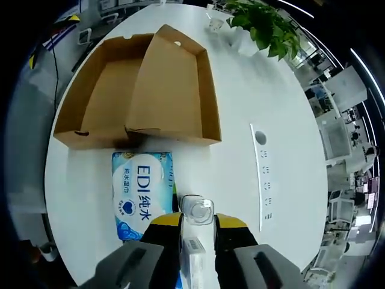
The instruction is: Operate the shoe box by opening the lid, removing the specified soft item, and placing it in the target area until the item is outside and the box remains undamaged.
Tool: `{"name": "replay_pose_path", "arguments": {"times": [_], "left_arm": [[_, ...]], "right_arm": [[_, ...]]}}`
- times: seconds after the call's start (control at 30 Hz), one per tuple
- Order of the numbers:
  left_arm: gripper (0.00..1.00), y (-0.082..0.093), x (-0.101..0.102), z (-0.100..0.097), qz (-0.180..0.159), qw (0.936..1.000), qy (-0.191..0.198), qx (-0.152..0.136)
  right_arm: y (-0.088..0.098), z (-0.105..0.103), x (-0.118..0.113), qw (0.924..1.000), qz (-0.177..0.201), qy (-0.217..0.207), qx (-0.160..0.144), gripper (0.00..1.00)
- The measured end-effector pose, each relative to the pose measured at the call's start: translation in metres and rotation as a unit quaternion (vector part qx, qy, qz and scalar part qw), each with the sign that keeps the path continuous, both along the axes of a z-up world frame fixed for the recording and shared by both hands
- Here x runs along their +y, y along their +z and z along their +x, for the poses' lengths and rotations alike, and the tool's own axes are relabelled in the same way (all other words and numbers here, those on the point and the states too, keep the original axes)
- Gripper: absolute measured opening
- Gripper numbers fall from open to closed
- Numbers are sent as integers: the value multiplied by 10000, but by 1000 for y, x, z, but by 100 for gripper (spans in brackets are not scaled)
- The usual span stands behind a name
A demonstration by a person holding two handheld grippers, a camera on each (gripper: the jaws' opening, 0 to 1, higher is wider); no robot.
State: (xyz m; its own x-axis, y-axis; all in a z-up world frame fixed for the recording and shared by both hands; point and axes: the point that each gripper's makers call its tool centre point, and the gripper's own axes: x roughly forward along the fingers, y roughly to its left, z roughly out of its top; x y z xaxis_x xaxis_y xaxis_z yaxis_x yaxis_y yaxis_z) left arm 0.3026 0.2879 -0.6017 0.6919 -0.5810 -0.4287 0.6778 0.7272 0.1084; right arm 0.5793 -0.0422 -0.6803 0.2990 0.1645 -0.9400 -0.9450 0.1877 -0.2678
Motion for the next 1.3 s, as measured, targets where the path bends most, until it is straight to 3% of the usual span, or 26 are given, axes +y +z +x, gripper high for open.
{"name": "replay_pose_path", "arguments": {"times": [0.47,0.83,1.03,1.13,1.3], "left_arm": [[94,-1,1,1,-29,10000,44,31],[88,-1,11,7,-215,9988,409,180],[78,-4,18,10,-208,9976,555,363],[72,-1,24,16,-384,9953,772,437],[63,-2,39,29,-342,9923,1050,563]], "right_arm": [[6,1,-3,10000,-10,-29,-91,22],[14,0,-2,9997,88,-147,-168,32],[18,-1,5,9991,270,-266,-186,36],[22,-1,11,9985,403,-309,-201,36],[28,-1,18,9968,631,-461,-185,37]]}}
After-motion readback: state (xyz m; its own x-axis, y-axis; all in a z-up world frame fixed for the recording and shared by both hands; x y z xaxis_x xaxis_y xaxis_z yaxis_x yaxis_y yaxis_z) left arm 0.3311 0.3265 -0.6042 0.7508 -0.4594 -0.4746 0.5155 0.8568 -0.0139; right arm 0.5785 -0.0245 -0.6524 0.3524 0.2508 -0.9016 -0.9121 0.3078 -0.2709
